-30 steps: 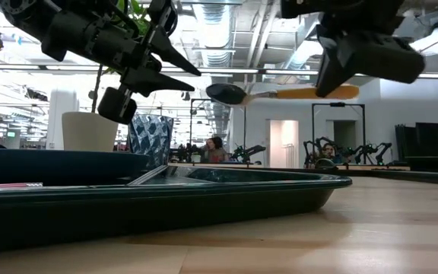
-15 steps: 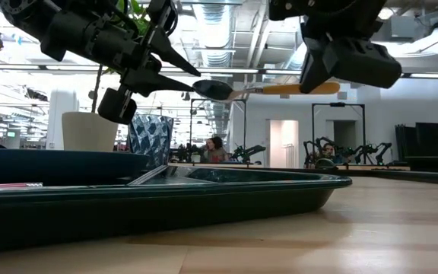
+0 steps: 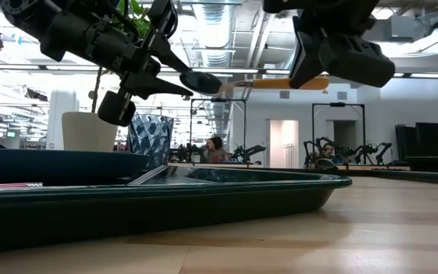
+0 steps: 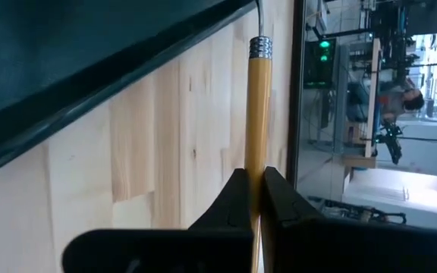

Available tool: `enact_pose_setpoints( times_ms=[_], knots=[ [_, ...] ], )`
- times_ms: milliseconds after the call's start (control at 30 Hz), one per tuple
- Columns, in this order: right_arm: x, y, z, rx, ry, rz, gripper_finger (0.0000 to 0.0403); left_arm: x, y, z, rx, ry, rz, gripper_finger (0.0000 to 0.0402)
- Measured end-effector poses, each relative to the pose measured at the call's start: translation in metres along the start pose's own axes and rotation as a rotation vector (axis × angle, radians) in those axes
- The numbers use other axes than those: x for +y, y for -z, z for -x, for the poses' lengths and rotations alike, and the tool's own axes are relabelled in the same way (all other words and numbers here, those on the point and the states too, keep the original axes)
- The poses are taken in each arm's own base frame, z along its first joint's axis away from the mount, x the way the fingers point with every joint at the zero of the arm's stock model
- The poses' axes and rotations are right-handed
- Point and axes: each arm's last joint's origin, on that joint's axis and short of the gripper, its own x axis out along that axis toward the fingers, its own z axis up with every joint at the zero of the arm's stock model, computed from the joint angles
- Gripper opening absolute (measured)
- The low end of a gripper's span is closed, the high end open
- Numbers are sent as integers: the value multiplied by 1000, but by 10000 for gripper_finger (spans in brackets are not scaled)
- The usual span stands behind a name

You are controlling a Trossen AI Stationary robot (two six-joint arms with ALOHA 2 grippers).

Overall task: Pick and place plate/cup/fork/spoon on tray
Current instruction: Put the yellow spoon on the black tray on the right of the pink fork

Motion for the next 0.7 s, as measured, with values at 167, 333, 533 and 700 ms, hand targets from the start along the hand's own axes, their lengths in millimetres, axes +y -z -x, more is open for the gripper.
enact_pose_setpoints(
  times_ms=[167,333,533,700],
  knots=[
    [-2,-1,-4,12,3,2,5,0,1,0,19,1,1,86],
    [-4,-1,-5,11,17,35,5,0,1,0,27,1,1,86],
    [-4,-1,-5,6,24,38,5,0,1,0,27,1,0,86],
    [-3,-1,-4,-1,24,55,5,0,1,0,28,1,-8,85]
  ],
)
